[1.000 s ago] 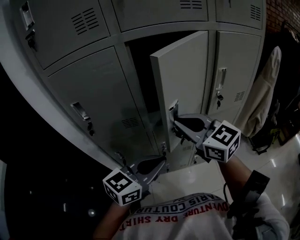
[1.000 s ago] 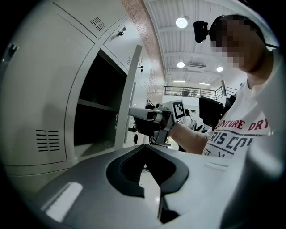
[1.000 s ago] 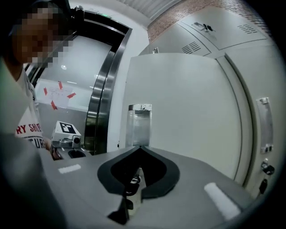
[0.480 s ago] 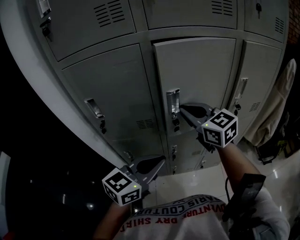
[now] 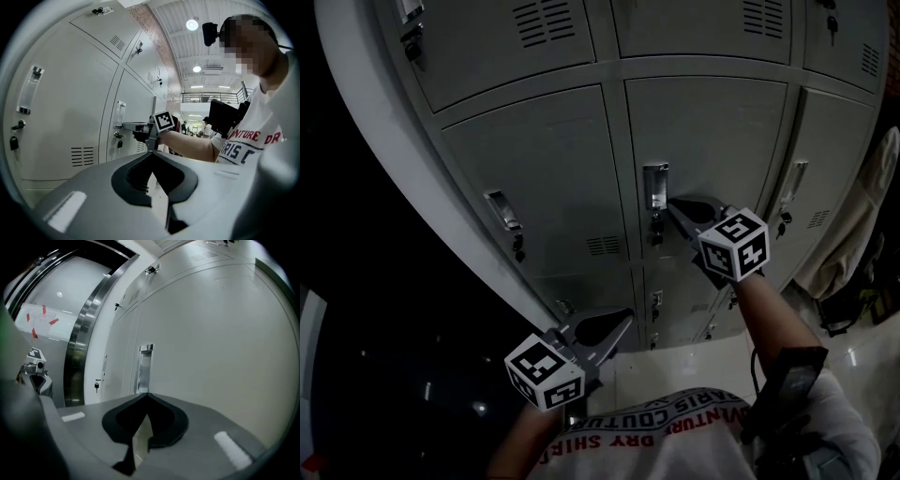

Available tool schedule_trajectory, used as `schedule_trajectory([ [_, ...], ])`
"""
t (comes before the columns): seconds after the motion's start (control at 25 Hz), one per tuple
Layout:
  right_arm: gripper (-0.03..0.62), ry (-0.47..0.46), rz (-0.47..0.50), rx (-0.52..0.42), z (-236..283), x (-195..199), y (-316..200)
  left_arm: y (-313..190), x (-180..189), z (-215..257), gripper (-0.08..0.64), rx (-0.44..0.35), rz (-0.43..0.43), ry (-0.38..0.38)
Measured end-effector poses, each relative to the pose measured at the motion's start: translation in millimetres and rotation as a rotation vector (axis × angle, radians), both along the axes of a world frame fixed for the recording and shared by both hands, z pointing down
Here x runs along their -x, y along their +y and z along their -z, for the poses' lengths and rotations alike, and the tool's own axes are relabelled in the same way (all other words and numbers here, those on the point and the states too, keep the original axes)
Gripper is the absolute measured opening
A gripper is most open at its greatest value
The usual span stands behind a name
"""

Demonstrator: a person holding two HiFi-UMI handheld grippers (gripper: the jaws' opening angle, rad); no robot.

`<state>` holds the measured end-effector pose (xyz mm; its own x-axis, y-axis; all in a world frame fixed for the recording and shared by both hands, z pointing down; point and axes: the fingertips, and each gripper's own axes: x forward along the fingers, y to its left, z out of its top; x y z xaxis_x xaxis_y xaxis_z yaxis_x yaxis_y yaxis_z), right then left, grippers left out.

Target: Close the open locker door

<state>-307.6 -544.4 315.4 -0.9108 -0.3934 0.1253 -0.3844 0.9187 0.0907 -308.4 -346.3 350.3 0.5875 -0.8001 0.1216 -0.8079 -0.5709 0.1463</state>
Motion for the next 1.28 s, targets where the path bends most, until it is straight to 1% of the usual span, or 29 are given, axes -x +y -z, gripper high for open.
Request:
schedule_trajectory([
  [0.2,-0.005,-0.001,-0.003,0.01,0.3,-2.3,4.2,8.6,-1.8,4.1,0.003,-0.005,0.012,-0.005],
  [0.32,-0.005,-0.009,0.028,0.027,0.4,-10.6,21.4,12.7,-7.2,5.0,0.003,-0.011,0.01,-0.004],
  [0.48,-0.005,0.0,0.126,0.082,-6.2,-31.5,70.4,20.3,-21.4,4.7,0.003,-0.008,0.003,0.0],
  [0.6,-0.005,0.019,0.185,0.135,-16.8,-60.4,119.6,32.2,-44.3,5.3,0.003,-0.011,-0.019,-0.002],
  [0.68,-0.005,0.016,0.202,0.17,-22.1,-88.6,153.7,41.7,-64.4,4.4,0.003,-0.013,-0.039,-0.009],
  [0.76,-0.005,0.01,0.201,0.185,-25.2,-120.8,186.3,54.7,-87.2,2.6,0.003,-0.012,-0.058,-0.008],
  [0.84,-0.005,0.006,0.195,0.195,-30.4,-153.2,219.9,75.4,-113.6,0.6,0.003,-0.01,-0.074,-0.003],
  [0.92,-0.005,-0.001,0.188,0.225,-40.5,-187.0,255.8,101.4,-144.4,-3.6,0.003,-0.006,-0.094,0.001],
  [1.12,-0.005,-0.015,0.17,0.289,-68.5,-274.8,363.0,186.3,-230.2,-23.8,0.003,0.017,-0.139,0.008],
  [1.28,-0.005,-0.033,0.169,0.292,-79.4,-337.1,450.4,262.0,-293.3,-41.9,0.003,0.024,-0.168,0.016],
])
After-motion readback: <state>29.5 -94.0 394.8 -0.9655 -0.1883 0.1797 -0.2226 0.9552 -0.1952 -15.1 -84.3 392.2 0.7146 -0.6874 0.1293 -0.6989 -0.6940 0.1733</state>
